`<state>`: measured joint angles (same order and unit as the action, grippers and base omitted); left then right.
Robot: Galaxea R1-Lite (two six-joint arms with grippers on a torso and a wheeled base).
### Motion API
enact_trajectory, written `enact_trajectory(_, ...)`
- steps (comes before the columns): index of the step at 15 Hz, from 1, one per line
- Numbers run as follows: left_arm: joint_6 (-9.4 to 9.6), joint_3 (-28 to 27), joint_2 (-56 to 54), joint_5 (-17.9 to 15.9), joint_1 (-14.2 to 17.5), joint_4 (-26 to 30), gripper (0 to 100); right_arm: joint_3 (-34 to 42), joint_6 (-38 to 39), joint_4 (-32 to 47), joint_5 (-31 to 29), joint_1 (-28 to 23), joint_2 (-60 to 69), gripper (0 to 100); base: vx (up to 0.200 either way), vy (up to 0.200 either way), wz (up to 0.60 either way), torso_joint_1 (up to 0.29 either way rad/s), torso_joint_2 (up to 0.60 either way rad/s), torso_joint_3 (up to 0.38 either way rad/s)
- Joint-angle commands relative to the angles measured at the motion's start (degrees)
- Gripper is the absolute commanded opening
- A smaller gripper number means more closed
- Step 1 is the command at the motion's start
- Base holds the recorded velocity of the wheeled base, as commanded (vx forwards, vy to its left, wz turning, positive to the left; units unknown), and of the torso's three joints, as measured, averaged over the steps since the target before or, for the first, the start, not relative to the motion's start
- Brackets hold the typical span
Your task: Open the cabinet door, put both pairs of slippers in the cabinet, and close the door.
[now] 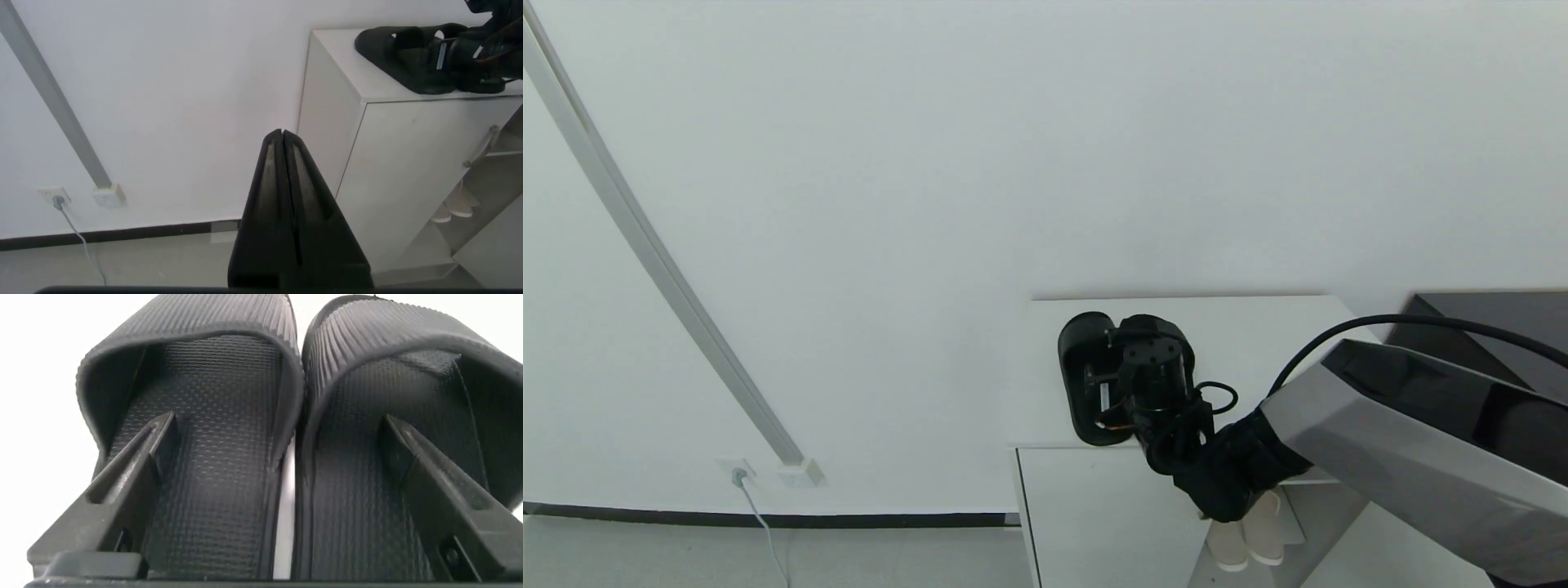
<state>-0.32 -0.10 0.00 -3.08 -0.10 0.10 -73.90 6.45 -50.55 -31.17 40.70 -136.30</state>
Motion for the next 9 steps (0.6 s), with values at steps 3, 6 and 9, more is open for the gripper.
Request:
enact_trajectory(3, -0.03, 0.0, 0.1, 0.0, 0.0, 0.0, 0, -1.3, 0.1, 0.5, 0.0, -0.6, -1.1, 0, 0.0, 0.0, 0.0, 0.0, 0.0, 0.0)
enact_trajectory(6, -0.03, 0.0, 0.1, 0.0, 0.0, 0.0, 0, -1.2, 0.1, 0.5, 0.0, -0.6, -1.0, 0, 0.0, 0.0, 0.0, 0.0, 0.0, 0.0)
enact_trajectory(9, -0.03, 0.0, 0.1, 0.0, 0.0, 0.0, 0, -0.6, 0.2, 0.3, 0.0, -0.6, 1.0, 0, 0.0, 0.0, 0.0, 0.0, 0.0, 0.0)
